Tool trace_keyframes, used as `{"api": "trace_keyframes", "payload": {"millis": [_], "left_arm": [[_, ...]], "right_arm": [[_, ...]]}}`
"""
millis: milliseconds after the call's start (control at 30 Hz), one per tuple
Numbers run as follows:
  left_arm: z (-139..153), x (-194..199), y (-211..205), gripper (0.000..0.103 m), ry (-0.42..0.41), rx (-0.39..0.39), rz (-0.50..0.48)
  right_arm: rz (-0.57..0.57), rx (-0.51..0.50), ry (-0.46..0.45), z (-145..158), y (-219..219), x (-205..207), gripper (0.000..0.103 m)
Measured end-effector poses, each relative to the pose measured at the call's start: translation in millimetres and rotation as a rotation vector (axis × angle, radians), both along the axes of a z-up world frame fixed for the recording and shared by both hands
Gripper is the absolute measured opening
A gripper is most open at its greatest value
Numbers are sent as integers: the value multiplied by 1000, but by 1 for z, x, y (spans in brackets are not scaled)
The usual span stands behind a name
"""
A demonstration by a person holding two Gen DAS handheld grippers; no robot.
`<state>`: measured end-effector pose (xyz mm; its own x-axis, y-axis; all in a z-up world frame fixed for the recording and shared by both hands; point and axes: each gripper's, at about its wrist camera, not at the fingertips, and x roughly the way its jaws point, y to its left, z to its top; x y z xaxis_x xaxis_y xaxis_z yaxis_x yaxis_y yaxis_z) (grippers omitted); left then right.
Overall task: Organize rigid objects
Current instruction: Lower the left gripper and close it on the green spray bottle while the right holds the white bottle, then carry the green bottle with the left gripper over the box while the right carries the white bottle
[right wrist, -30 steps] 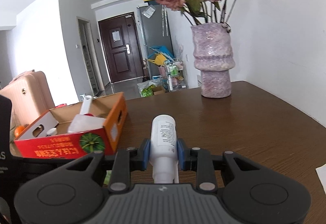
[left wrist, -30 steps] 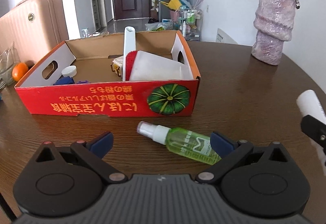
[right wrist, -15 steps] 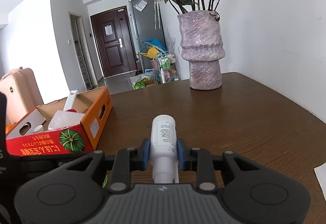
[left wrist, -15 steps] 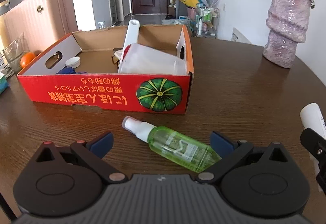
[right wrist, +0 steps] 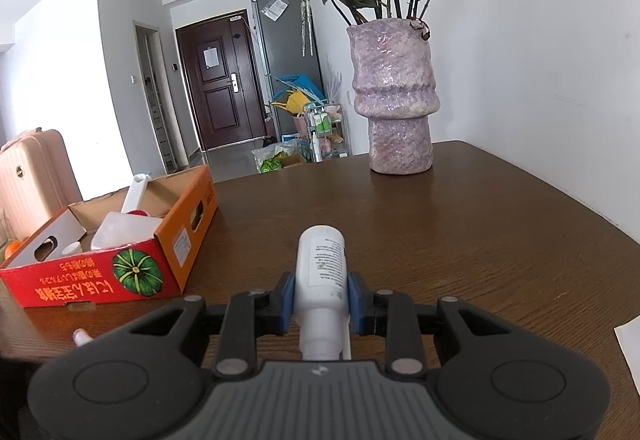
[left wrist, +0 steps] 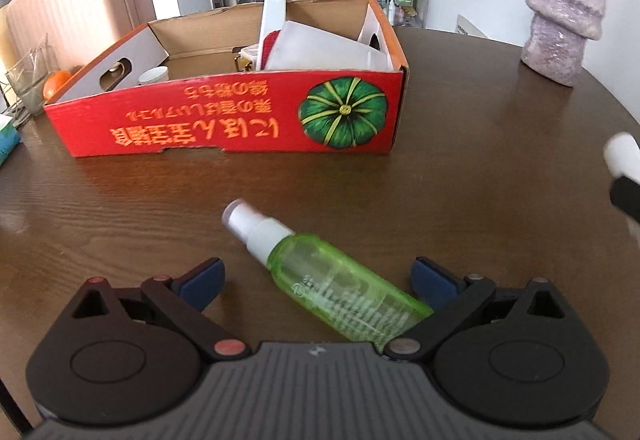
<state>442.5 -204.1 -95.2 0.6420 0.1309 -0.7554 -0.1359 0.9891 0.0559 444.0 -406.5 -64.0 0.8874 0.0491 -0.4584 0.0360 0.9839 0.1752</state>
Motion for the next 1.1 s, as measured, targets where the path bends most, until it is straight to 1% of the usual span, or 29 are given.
{"api": "trace_keyframes", "payload": {"millis": [33, 67, 100, 133, 200, 233, 267, 333, 500, 700, 1100], "left_arm": [[1, -5, 1, 97, -2, 1, -15], [1, -11, 1, 91, -3, 3, -33], [1, -15, 1, 83, -2, 5, -48], [2, -20, 1, 78, -5, 1, -67], [4, -27, 2, 52, -12, -17, -106], [5, -29, 3, 44, -14, -22, -117], [6, -31, 5, 32, -16, -34, -129], [7, -32, 10, 32, -16, -56, -152], [7, -34, 23, 32, -20, -68, -160], [8, -34, 34, 32, -27, -53, -158], [25, -49, 55, 32, -113, -52, -152]], "right_arm": [[1, -1, -1, 0, 0, 0, 27], [1, -2, -2, 0, 1, -1, 27], [2, -4, -4, 0, 1, -2, 27], [2, -5, -5, 0, 2, -2, 27], [3, -8, -9, 1, 2, -4, 27], [3, -10, -12, 1, 3, -4, 27], [3, -12, -15, 2, 3, -5, 27], [2, -16, -17, 2, 4, -6, 27], [0, -19, -16, 1, 5, -6, 27], [4, -24, -24, 1, 7, -8, 27], [19, -26, -39, 1, 19, -18, 27]]}}
